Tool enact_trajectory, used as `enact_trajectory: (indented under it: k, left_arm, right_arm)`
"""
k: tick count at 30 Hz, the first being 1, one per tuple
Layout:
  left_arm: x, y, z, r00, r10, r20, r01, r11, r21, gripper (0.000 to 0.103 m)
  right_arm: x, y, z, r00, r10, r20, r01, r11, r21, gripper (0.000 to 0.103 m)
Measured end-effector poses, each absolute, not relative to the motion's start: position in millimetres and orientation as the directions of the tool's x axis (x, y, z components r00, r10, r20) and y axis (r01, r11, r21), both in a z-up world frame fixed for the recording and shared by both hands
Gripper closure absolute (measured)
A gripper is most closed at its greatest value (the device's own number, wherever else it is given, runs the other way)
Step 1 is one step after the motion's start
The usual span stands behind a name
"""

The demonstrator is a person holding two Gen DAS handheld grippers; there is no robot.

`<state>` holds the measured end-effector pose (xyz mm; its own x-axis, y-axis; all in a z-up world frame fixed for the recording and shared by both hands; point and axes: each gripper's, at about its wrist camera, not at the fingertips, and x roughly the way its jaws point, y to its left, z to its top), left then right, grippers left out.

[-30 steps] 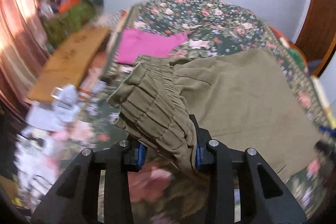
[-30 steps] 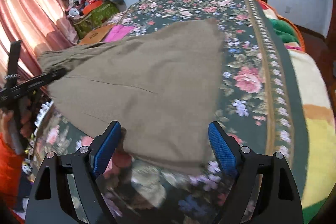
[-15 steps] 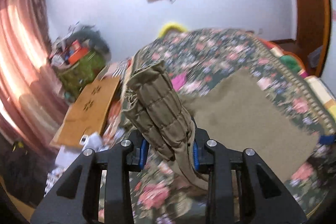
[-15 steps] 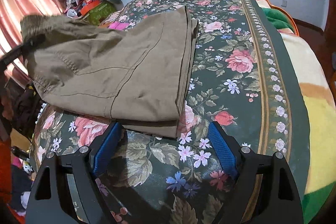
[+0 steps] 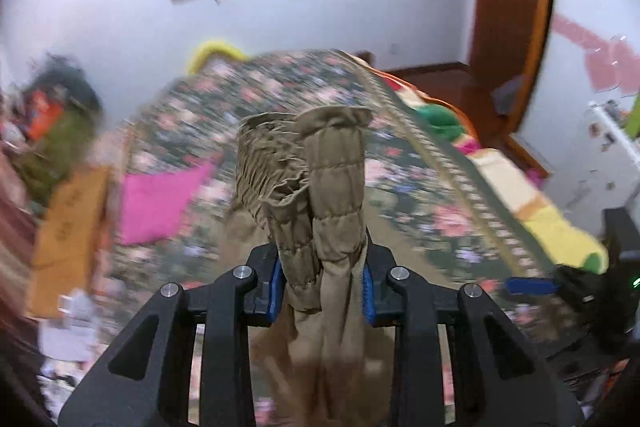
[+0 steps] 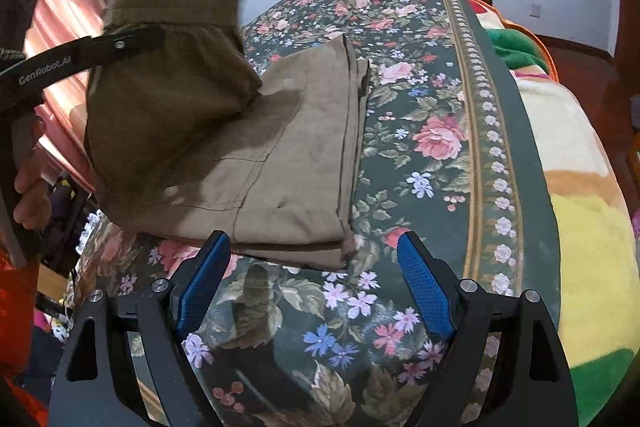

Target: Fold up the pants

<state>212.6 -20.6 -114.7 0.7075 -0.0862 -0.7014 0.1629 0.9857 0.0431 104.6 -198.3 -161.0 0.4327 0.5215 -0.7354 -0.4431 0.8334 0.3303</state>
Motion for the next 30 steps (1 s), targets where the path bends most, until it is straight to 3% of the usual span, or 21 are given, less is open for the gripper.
enact_trajectory:
  k: [7, 12, 20, 23, 30]
  left_arm:
    - [220, -44, -134, 0.609, -0.192, -0.770, 0.265, 0.964, -0.032, 0.070]
    - [204, -49, -123, 0.603, -0.250, -0.758, 0.348, 0.937, -0.032, 0.026]
    - [231, 2, -104, 0.698, -0.102, -0.709, 0.205, 0.977, 0.061, 0.014]
    - [263, 28, -113, 0.662, -0.116, -0.741, 0.193, 0.981, 0.019, 0.013]
    - [343, 61, -154, 0.553, -0.029, -0.833, 0.143, 0.988, 0.061, 0.013]
  right_arm:
    - [102, -213, -155, 0.462, 0.516, -0.721, -0.411, 0.845, 0.341, 0.020]
    - [103, -218, -148, 0.495, 0.489, -0.719, -0.407, 0.861, 0.305, 0.020]
    - [108, -219, -143, 0.525, 0.475, -0.706, -0.395, 0.871, 0.292, 0.020]
    - [112, -218, -144, 0.528, 0.471, -0.707, -0.394, 0.873, 0.289, 0.020]
    - [121, -217, -140, 0.535, 0.461, -0.708, -0.382, 0.879, 0.284, 0.020]
